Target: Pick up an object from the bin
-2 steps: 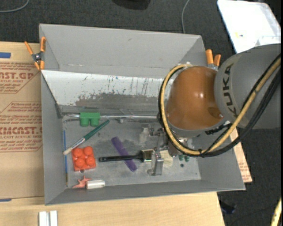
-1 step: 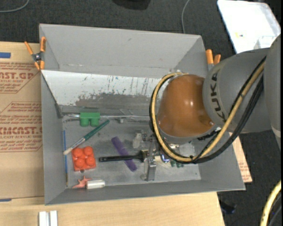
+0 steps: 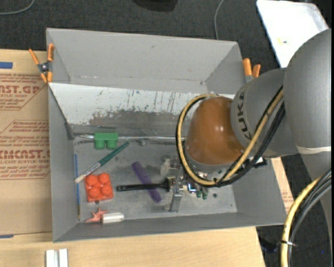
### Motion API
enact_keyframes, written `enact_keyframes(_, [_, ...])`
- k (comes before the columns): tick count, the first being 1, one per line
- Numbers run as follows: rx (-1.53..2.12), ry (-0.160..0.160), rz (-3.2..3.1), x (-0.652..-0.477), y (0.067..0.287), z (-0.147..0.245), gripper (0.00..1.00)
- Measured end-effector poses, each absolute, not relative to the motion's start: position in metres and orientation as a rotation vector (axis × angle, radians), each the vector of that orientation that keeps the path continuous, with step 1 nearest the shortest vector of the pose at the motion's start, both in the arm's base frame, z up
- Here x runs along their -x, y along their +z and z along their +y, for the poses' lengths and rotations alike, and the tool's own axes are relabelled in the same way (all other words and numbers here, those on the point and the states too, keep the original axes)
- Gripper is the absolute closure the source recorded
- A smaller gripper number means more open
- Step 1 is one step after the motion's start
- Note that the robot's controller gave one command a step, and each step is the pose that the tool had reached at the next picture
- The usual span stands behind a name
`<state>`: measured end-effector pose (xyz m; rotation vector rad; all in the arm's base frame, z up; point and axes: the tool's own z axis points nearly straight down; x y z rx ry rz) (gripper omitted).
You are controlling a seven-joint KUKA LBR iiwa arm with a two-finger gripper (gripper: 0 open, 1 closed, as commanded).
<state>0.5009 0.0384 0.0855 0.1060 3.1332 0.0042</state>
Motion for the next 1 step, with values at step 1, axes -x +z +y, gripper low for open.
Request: enact_keyframes(1, [-0.195, 0.004, 3.127, -0.5073, 0.0673, 0.0577, 0.00])
